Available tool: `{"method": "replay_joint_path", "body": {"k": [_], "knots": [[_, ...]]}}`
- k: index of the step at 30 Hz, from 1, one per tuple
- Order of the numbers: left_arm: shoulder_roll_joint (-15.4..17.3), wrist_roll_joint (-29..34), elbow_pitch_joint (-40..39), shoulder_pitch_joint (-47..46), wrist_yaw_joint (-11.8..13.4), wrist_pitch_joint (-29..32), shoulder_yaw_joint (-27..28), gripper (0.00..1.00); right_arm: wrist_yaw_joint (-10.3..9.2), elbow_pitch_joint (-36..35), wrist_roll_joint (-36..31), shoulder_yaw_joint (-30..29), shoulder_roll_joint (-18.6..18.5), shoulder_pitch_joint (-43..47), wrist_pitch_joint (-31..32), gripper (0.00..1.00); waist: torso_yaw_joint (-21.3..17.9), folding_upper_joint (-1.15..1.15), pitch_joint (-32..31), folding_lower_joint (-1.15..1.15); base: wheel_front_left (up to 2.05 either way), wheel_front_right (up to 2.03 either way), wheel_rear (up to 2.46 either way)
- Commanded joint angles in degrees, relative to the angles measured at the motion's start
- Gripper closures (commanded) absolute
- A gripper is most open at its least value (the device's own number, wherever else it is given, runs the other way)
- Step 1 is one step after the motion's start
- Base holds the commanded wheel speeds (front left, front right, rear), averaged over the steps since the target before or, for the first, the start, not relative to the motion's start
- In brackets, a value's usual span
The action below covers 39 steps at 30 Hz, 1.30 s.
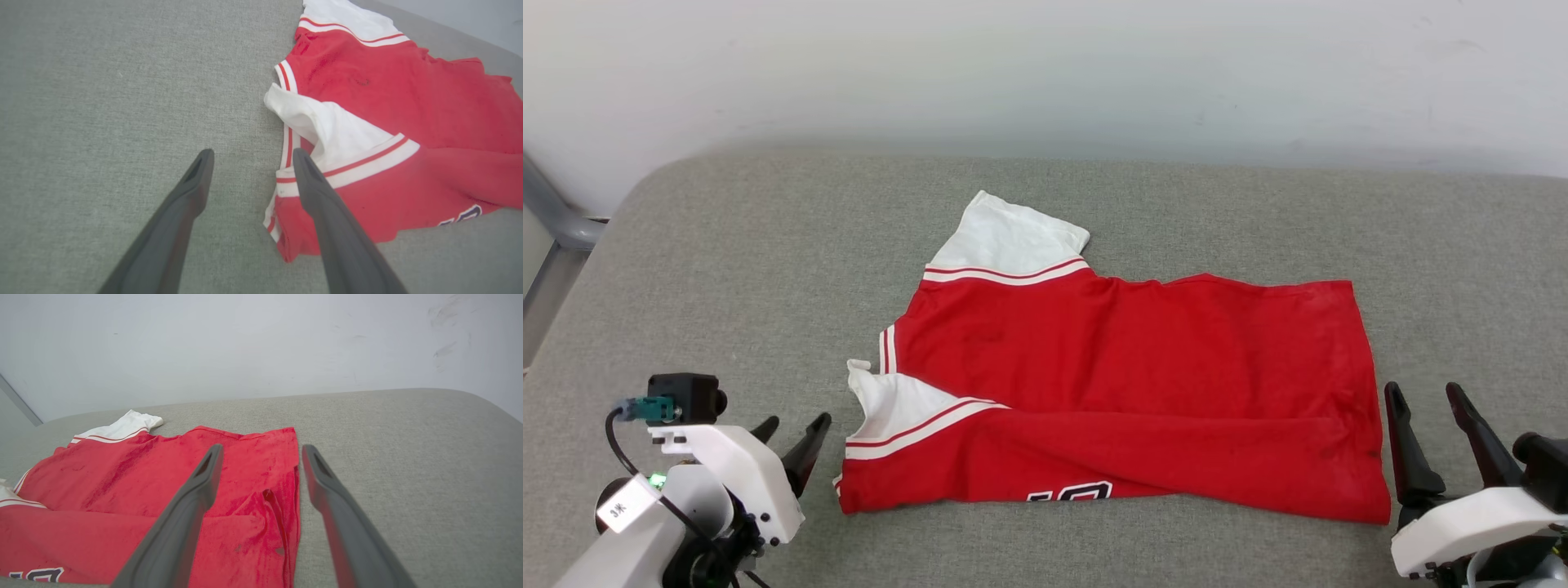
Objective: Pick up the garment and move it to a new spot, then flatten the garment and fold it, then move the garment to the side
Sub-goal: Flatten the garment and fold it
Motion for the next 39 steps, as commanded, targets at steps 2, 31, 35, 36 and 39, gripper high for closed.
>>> {"method": "replay_joint_path", "body": {"k": [2, 31, 35, 36, 39], "knots": [[1.5, -2.2, -3.3, 1.2, 0.5, 4.8, 0.0, 0.0, -0.07, -2.0, -0.7, -0.6, 0.8, 1.4, 0.9, 0.0, -0.2, 0.0, -0.1, 0.01, 0.0, 0.0, 0.0], [-1.1, -9.0, -6.0, 0.8, 1.8, 21.9, -4.9, 1.0, -0.07, -4.9, 3.8, -4.3, 1.1, -1.4, 13.4, 0.0, -3.8, 0.0, 6.6, 0.01, 0.0, 0.0, 0.0], [1.3, -7.2, -8.6, 0.1, 2.6, 19.1, -3.3, 1.0, -0.07, -4.2, 6.4, -3.2, -1.9, -1.5, 22.5, 0.0, -3.3, 0.0, 5.7, 0.01, 0.0, 0.0, 0.0], [1.8, -6.8, -9.5, 0.1, 2.9, 18.6, -3.0, 1.0, -0.06, -4.1, 6.7, -2.5, -2.8, -1.5, 25.0, 0.0, -3.2, 0.0, 5.4, 0.01, 0.0, 0.0, 0.0], [3.0, -5.9, -12.5, 0.6, 4.0, 17.6, -2.3, 1.0, -0.06, -4.1, 8.3, -0.3, -4.8, -1.4, 32.3, 0.0, -2.6, 0.0, 5.1, 0.01, 0.0, 0.0, 0.0]]}}
